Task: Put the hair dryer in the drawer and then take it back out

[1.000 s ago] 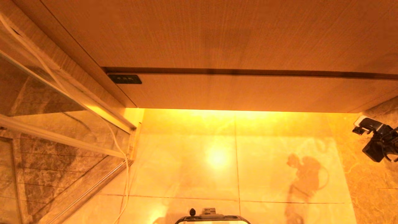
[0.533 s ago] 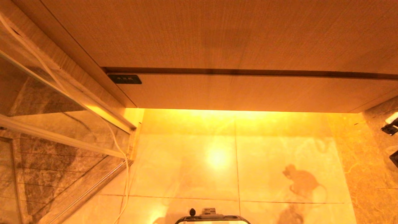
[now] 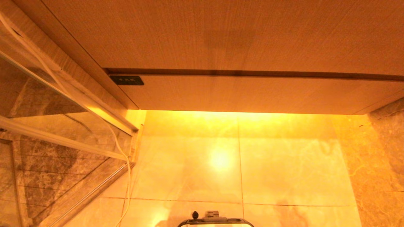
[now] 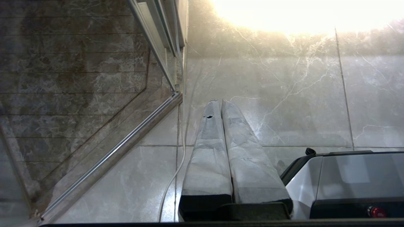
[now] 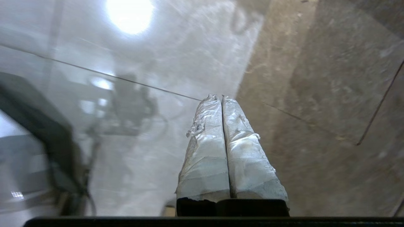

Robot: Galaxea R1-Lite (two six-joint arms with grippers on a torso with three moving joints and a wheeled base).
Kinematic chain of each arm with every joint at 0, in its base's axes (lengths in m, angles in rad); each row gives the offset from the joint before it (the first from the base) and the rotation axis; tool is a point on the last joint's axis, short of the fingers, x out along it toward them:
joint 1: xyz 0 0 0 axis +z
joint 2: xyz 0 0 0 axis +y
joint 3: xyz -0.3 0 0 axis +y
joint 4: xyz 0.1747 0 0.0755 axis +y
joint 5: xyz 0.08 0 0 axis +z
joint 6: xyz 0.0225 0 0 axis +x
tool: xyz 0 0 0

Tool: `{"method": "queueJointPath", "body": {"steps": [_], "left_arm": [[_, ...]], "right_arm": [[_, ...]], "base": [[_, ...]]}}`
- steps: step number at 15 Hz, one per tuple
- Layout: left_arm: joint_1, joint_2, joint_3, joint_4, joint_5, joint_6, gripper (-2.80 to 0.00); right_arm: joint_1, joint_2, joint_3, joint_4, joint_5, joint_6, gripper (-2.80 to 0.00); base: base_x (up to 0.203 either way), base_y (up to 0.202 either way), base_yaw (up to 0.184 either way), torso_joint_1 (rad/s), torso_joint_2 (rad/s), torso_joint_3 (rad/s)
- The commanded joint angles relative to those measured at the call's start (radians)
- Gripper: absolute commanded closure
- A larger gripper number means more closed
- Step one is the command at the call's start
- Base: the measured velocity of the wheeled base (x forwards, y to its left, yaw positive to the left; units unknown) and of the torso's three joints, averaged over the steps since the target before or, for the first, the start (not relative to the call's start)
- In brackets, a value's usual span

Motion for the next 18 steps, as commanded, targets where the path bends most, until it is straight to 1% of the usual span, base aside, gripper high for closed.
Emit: {"method": "queueJointPath", "body": {"steps": [1, 2, 3, 4, 6, 7, 9, 11, 12, 13, 14, 16, 17, 18], "left_arm": [[0.000, 0.002, 0.002, 0.000, 0.000, 0.000, 0.00], [0.000, 0.000, 0.002, 0.000, 0.000, 0.000, 0.00], [0.000, 0.000, 0.002, 0.000, 0.000, 0.000, 0.00], [0.000, 0.000, 0.002, 0.000, 0.000, 0.000, 0.00], [0.000, 0.000, 0.002, 0.000, 0.000, 0.000, 0.00], [0.000, 0.000, 0.002, 0.000, 0.000, 0.000, 0.00], [0.000, 0.000, 0.002, 0.000, 0.000, 0.000, 0.00], [0.000, 0.000, 0.002, 0.000, 0.000, 0.000, 0.00], [0.000, 0.000, 0.002, 0.000, 0.000, 0.000, 0.00], [0.000, 0.000, 0.002, 0.000, 0.000, 0.000, 0.00], [0.000, 0.000, 0.002, 0.000, 0.000, 0.000, 0.00], [0.000, 0.000, 0.002, 0.000, 0.000, 0.000, 0.00], [0.000, 0.000, 0.002, 0.000, 0.000, 0.000, 0.00], [0.000, 0.001, 0.002, 0.002, 0.000, 0.000, 0.00]], "right_arm": [[0.033, -0.306, 0.032, 0.107, 0.009, 0.034, 0.00], [0.051, -0.402, 0.050, 0.188, 0.028, 0.077, 0.00], [0.066, -0.459, 0.075, 0.242, 0.045, 0.121, 0.00], [0.078, -0.487, 0.118, 0.232, 0.058, 0.164, 0.00], [0.129, -0.489, 0.209, 0.080, 0.067, 0.247, 0.00], [0.144, -0.489, 0.255, 0.045, 0.070, 0.272, 0.00], [0.159, -0.490, 0.332, -0.029, 0.075, 0.291, 0.00], [0.159, -0.491, 0.333, -0.008, 0.066, 0.305, 0.00], [0.159, -0.491, 0.333, -0.004, 0.051, 0.339, 0.00], [0.159, -0.491, 0.333, -0.023, 0.048, 0.353, 0.00], [0.159, -0.491, 0.333, -0.040, 0.055, 0.352, 0.00], [0.160, -0.492, 0.333, -0.021, 0.088, 0.310, 0.00], [0.160, -0.492, 0.333, -0.023, 0.092, 0.296, 0.00], [0.159, -0.491, 0.333, -0.021, 0.085, 0.231, 0.00]], "base": [[0.000, 0.000, 0.000, 0.000, 0.00, 0.000], [0.000, 0.000, 0.000, 0.000, 0.00, 0.000], [0.000, 0.000, 0.000, 0.000, 0.00, 0.000], [0.000, 0.000, 0.000, 0.000, 0.00, 0.000], [0.000, 0.000, 0.000, 0.000, 0.00, 0.000], [0.000, 0.000, 0.000, 0.000, 0.00, 0.000], [0.000, 0.000, 0.000, 0.000, 0.00, 0.000], [0.000, 0.000, 0.000, 0.000, 0.00, 0.000], [0.000, 0.000, 0.000, 0.000, 0.00, 0.000], [0.000, 0.000, 0.000, 0.000, 0.00, 0.000], [0.000, 0.000, 0.000, 0.000, 0.00, 0.000], [0.000, 0.000, 0.000, 0.000, 0.00, 0.000], [0.000, 0.000, 0.000, 0.000, 0.00, 0.000], [0.000, 0.000, 0.000, 0.000, 0.00, 0.000]]}}
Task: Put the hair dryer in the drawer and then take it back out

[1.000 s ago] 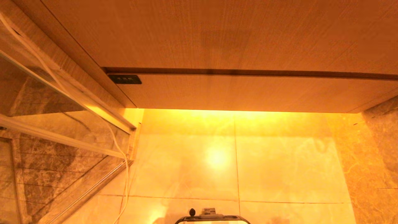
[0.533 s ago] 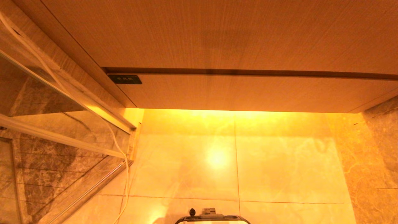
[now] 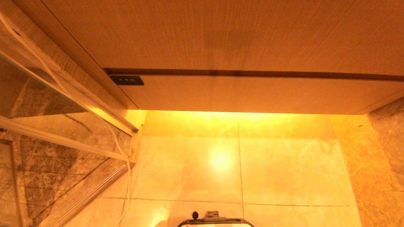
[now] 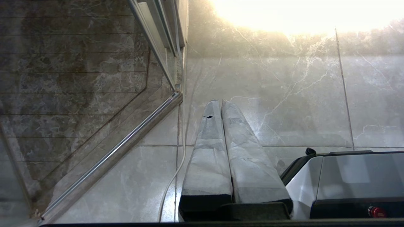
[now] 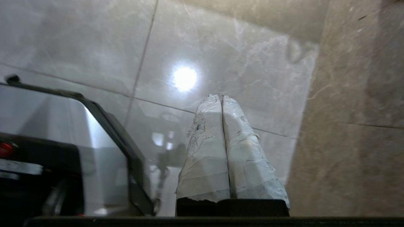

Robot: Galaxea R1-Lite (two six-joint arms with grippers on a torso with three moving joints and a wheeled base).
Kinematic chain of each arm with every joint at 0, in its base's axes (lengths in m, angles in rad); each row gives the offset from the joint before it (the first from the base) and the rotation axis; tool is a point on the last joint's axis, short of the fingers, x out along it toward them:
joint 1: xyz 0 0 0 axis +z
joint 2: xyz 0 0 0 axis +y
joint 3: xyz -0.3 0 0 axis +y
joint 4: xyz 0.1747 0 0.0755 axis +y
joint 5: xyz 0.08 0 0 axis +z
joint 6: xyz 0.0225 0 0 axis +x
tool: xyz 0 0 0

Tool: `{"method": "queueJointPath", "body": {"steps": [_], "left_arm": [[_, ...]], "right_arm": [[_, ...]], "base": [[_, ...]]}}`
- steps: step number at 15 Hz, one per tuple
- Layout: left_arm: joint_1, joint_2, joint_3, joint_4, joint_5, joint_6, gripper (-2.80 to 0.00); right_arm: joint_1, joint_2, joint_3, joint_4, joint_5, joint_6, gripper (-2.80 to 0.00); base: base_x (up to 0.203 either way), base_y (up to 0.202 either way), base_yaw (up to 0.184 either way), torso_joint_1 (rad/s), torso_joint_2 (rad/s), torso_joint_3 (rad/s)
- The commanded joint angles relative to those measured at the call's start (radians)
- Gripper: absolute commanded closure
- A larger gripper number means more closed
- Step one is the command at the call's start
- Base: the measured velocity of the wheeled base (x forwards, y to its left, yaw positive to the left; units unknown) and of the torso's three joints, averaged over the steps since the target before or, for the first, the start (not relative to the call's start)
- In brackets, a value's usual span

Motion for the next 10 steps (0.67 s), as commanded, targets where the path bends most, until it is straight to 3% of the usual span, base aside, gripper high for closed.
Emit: {"method": "queueJointPath", "body": {"steps": [1, 3, 5, 8, 10], "left_arm": [[0.000, 0.000, 0.002, -0.002, 0.000, 0.000, 0.00], [0.000, 0.000, 0.002, -0.002, 0.000, 0.000, 0.00], [0.000, 0.000, 0.002, -0.002, 0.000, 0.000, 0.00], [0.000, 0.000, 0.002, -0.002, 0.000, 0.000, 0.00], [0.000, 0.000, 0.002, -0.002, 0.000, 0.000, 0.00]], "right_arm": [[0.000, 0.008, -0.001, 0.003, -0.008, -0.022, 0.00], [0.047, 0.008, -0.002, 0.006, -0.037, 0.129, 0.00], [0.118, -0.017, -0.002, 0.029, -0.073, 0.122, 0.00], [0.084, -0.168, -0.002, 0.054, -0.074, 0.103, 0.00], [0.079, -0.246, -0.002, 0.058, -0.073, 0.132, 0.00]], "base": [[0.000, 0.000, 0.000, 0.000, 0.00, 0.000], [0.000, 0.000, 0.000, 0.000, 0.00, 0.000], [0.000, 0.000, 0.000, 0.000, 0.00, 0.000], [0.000, 0.000, 0.000, 0.000, 0.00, 0.000], [0.000, 0.000, 0.000, 0.000, 0.00, 0.000]]}}
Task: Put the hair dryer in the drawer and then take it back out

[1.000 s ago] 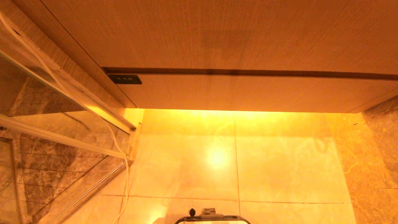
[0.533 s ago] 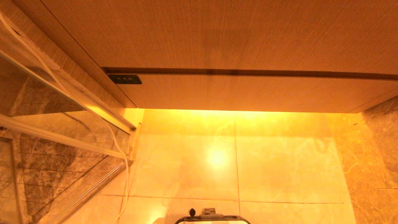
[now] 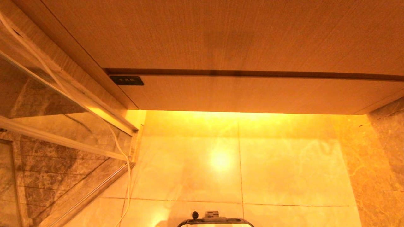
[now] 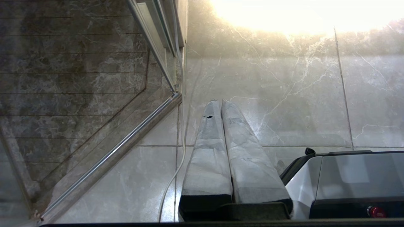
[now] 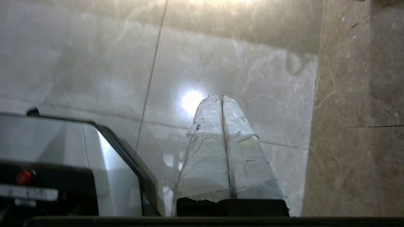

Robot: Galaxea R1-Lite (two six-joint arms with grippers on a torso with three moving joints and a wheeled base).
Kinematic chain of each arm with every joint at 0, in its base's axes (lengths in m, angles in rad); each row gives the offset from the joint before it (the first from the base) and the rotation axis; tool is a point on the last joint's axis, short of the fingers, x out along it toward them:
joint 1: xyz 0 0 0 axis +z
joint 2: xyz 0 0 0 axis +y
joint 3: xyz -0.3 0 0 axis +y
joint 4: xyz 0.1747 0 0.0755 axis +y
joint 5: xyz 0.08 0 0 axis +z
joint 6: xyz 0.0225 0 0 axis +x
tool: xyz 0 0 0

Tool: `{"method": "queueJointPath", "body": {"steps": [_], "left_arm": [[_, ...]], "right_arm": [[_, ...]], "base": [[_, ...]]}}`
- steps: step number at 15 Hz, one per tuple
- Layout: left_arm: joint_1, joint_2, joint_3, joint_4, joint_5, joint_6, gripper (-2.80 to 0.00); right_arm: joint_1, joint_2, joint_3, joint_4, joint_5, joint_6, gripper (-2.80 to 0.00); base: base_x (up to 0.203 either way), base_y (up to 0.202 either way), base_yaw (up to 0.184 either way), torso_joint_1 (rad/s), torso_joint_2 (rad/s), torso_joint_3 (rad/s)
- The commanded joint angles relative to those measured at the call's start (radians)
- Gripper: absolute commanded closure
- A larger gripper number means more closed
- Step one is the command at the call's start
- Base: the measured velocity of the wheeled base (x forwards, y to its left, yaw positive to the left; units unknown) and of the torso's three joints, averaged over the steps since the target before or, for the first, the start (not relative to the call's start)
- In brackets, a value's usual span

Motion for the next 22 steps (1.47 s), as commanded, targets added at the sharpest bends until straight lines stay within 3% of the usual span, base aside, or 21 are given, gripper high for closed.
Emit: {"method": "queueJointPath", "body": {"steps": [1, 3, 22], "left_arm": [[0.000, 0.000, 0.002, 0.000, 0.000, 0.000, 0.00], [0.000, 0.000, 0.002, 0.000, 0.000, 0.000, 0.00], [0.000, 0.000, 0.002, 0.000, 0.000, 0.000, 0.00]], "right_arm": [[-0.001, -0.086, 0.002, 0.000, -0.001, 0.036, 0.00], [0.001, -0.087, 0.002, 0.068, -0.008, 0.094, 0.00], [-0.001, -0.085, 0.000, 0.058, -0.009, 0.096, 0.00]], "base": [[0.000, 0.000, 0.000, 0.000, 0.00, 0.000], [0.000, 0.000, 0.000, 0.000, 0.00, 0.000], [0.000, 0.000, 0.000, 0.000, 0.00, 0.000]]}}
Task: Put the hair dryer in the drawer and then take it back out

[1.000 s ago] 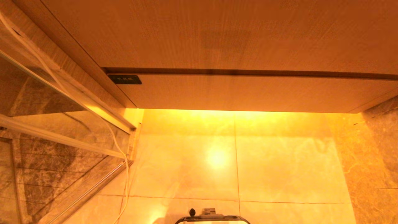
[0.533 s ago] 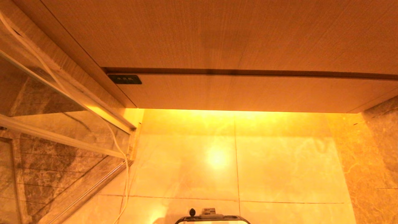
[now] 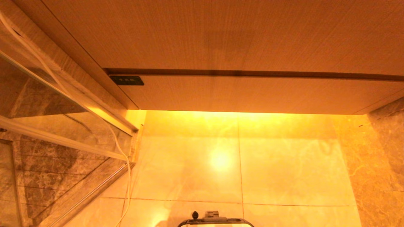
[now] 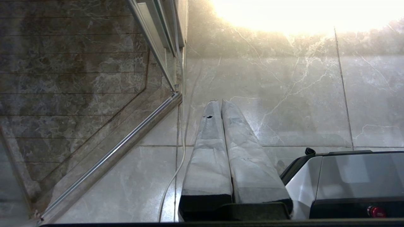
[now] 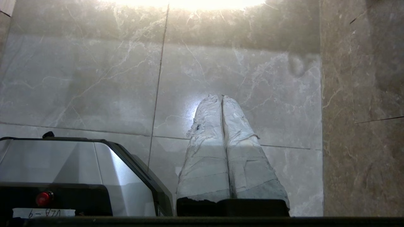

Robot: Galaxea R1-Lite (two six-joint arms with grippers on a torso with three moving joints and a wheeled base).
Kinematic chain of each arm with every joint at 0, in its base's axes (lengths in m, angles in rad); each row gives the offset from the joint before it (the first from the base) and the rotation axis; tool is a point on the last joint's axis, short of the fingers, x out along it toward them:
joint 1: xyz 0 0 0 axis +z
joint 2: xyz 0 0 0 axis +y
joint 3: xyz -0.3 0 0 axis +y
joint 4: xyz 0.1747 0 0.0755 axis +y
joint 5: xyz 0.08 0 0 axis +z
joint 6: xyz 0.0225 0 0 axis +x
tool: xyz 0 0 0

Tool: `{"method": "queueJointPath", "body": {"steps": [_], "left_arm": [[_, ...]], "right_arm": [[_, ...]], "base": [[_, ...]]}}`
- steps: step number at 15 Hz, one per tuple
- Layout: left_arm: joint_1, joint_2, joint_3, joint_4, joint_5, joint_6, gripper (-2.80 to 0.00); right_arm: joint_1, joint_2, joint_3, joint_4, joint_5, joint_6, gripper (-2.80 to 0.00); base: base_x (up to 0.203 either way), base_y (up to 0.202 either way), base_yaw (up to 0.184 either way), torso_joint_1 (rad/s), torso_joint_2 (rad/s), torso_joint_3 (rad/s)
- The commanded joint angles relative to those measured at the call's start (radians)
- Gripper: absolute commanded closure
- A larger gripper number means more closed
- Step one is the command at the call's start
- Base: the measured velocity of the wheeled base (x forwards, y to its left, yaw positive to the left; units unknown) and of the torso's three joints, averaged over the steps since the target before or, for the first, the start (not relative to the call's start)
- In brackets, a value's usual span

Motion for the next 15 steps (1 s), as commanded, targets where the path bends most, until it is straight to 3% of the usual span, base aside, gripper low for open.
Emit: {"method": "queueJointPath", "body": {"steps": [1, 15], "left_arm": [[0.000, 0.000, 0.002, 0.000, 0.000, 0.000, 0.00], [0.000, 0.000, 0.002, 0.000, 0.000, 0.000, 0.00]], "right_arm": [[0.000, 0.002, 0.001, 0.000, 0.000, 0.000, 0.00], [0.000, 0.002, -0.001, 0.003, 0.000, 0.002, 0.00]], "base": [[0.000, 0.000, 0.000, 0.000, 0.00, 0.000], [0.000, 0.000, 0.000, 0.000, 0.00, 0.000]]}}
